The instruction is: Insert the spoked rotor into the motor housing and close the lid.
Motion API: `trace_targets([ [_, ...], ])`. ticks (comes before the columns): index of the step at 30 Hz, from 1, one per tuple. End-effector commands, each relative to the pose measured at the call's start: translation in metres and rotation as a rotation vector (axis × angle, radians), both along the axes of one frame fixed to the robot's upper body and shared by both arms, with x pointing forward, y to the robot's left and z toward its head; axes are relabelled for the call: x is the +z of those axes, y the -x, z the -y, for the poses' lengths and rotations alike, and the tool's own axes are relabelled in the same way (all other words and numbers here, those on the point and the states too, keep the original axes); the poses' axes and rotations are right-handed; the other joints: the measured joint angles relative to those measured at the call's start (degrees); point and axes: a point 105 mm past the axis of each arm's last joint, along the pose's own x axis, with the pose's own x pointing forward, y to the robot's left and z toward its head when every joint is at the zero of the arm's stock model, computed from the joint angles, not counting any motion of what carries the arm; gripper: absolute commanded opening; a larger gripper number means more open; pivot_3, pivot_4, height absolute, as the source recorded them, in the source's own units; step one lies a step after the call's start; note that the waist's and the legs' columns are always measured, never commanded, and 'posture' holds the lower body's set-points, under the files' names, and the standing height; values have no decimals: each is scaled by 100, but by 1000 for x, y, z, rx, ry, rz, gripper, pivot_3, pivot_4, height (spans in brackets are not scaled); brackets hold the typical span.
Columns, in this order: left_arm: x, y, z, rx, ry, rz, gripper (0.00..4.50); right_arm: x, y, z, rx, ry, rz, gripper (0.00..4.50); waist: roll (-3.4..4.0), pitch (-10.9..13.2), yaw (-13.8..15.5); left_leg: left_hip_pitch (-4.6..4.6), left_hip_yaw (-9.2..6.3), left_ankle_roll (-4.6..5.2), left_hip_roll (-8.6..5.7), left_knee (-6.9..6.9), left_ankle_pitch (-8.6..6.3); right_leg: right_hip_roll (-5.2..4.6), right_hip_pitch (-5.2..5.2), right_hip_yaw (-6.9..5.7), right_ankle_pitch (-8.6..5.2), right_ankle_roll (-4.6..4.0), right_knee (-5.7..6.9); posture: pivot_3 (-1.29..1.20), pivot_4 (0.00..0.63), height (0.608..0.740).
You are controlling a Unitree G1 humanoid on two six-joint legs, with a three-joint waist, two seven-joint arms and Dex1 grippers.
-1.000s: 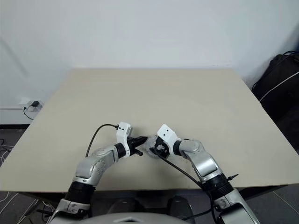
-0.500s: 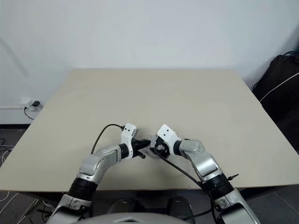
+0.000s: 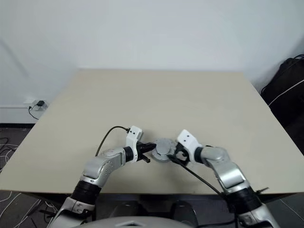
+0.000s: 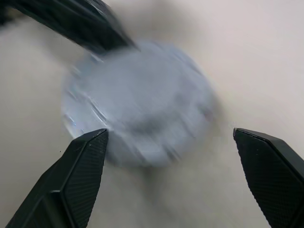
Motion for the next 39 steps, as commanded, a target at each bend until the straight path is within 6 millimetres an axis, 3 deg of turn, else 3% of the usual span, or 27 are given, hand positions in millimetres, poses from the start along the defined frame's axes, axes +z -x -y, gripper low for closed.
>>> trace_targets([
  [1,-6,3,0,-16,-27,-19,0,21,4,7,3,-53,38,4466,0,2,1,-1,0,0,1,-1,0,0,-1,-2,0,0,0,0,0,740],
  [6,-5,4,3,-33,-27,-12,0,27,-2,21,-124,-114,56,4466,-5,5,0,-2,0,19,2,-1,-11,2,-4,-3,-1,-2,3,0,0,740],
  [10,-4,3,3,-39,-27,-7,0,17,-22,24,-466,-283,-30,4466,-7,5,-2,-2,-2,9,4,-3,-5,3,-5,-2,-2,-2,4,0,0,740],
  [12,-3,3,4,-42,-28,-6,0,11,-24,20,-556,-351,-119,4466,3,3,3,-4,-2,-7,4,-3,4,2,-8,-2,-2,-3,7,0,0,740],
  [18,-3,4,4,-47,-25,-4,0,6,-21,-13,-550,-473,-274,4466,7,1,-5,-15,-2,2,0,-5,-1,1,-14,0,0,-5,2,0,0,740],
  [32,-2,4,4,-44,-15,-6,0,-10,-14,-28,-626,-644,-564,4466,13,-2,-15,-15,-1,1,0,-5,-1,4,-13,0,0,-3,3,0,0,740],
  [39,-3,3,3,-40,-16,-8,0,-3,-3,-46,-564,-813,-687,4466,18,-4,-24,-15,-1,1,1,-6,-1,6,-14,1,0,-4,4,0,0,740],
])
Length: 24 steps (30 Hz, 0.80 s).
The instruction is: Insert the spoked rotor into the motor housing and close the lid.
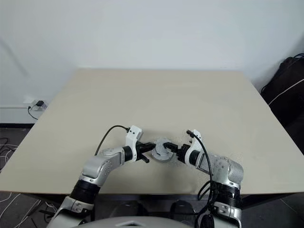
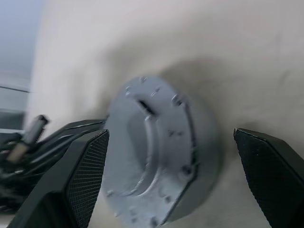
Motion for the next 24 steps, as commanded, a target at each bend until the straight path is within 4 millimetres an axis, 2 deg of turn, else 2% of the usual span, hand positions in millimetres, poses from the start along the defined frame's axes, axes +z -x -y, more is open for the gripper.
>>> trace_targets([
  [1,-5,3,3,-17,-14,-18,0,11,4,-14,46,-110,12,4466,1,0,-8,0,0,0,0,0,0,0,0,0,0,0,0,0,0,740],
  [12,-5,4,3,-17,-14,-20,0,29,14,-34,80,-303,41,4466,8,3,-135,0,0,-3,2,-8,1,5,-5,1,0,0,3,0,0,740],
  [22,-6,4,2,-7,-14,-23,0,26,24,-37,102,-318,6,1417,17,8,-140,-1,0,-4,2,-12,2,5,-8,3,-2,-2,2,0,0,740],
  [24,-6,4,2,-6,-14,-24,0,23,26,-38,106,-311,-4,1288,19,8,-140,1,1,-4,2,-11,2,5,-7,4,-2,-2,1,0,0,740],
])
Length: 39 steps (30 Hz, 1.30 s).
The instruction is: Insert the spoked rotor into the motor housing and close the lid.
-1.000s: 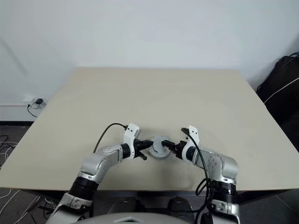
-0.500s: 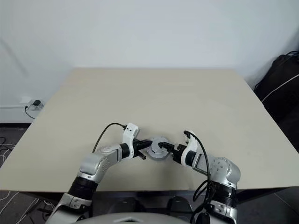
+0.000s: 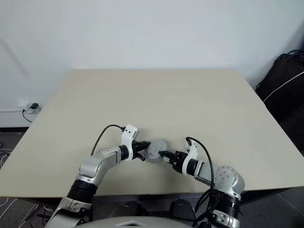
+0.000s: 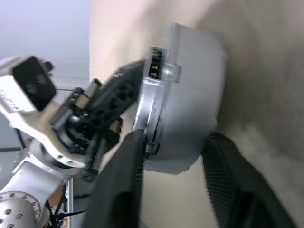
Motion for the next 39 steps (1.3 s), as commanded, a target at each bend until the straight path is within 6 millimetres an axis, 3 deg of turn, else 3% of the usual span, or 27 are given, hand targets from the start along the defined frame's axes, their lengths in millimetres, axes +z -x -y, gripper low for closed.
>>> trace_targets([
  [1,-5,12,17,-64,30,-44,0,20,-3,-20,63,-75,79,1288,0,0,0,0,0,2,0,0,-1,0,0,1,0,1,0,0,0,740],
  [12,4,7,14,-12,85,-7,0,14,-1,-15,16,-56,65,1285,3,-1,0,2,-1,9,0,0,-5,0,0,3,1,2,0,0,0,740],
  [17,34,-7,-11,237,281,74,0,14,-1,-11,-40,-78,72,1232,3,24,-31,-5,-1,9,2,-5,-6,0,-7,5,0,1,-1,0,0,740],
  [21,43,-5,-28,350,386,69,0,14,0,-11,-62,-96,75,1232,12,46,-48,-7,-1,13,3,-7,-8,1,-10,4,0,0,-1,0,0,740],
  [25,43,14,-51,472,600,-24,0,22,-1,-13,-89,-154,102,1231,15,53,-54,-7,-1,16,3,-12,-10,2,-11,1,0,2,-4,0,0,740],
  [30,46,38,-52,493,808,-139,0,38,-6,-14,-119,-220,161,1199,4,96,-27,-27,-4,13,0,-12,-8,4,-18,-1,-5,11,-21,0,0,740],
  [33,46,50,-48,512,948,-214,562,47,-14,-13,-141,-230,195,1199,6,99,-37,-31,-4,10,-1,-12,-6,5,-14,0,2,22,-40,0,0,740],
  [39,43,58,-36,540,1085,-302,2548,62,-28,-16,-146,-245,244,1199,8,104,-43,-48,-3,16,-5,-12,-10,10,-15,0,18,43,-70,0,0,740],
])
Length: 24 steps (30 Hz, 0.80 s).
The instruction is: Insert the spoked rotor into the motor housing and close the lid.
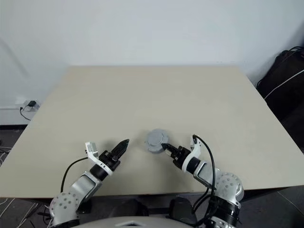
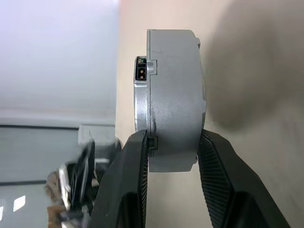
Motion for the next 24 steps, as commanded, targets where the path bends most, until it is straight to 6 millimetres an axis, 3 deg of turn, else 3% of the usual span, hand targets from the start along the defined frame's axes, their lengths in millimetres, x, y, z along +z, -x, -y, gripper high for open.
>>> trace_targets([
  [1,13,3,31,5,202,15,2873,36,-13,-19,17,-108,132,1199,0,0,5,-1,0,1,-1,0,0,1,-1,0,0,0,0,0,0,740],
  [6,21,4,45,-35,304,23,4480,47,-17,-24,36,-120,160,1199,0,0,7,-21,4,1,-1,0,0,7,4,1,14,-18,0,0,0,740],
  [13,27,3,59,-82,382,35,4500,54,0,-41,149,-127,164,1199,1,-1,-8,-18,9,-2,1,2,2,16,8,4,6,2,3,0,0,740],
  [24,27,1,65,-97,402,35,4500,52,26,-49,278,-135,128,1199,0,-4,-7,-18,12,-1,0,8,2,13,11,8,9,3,2,0,0,740],
])
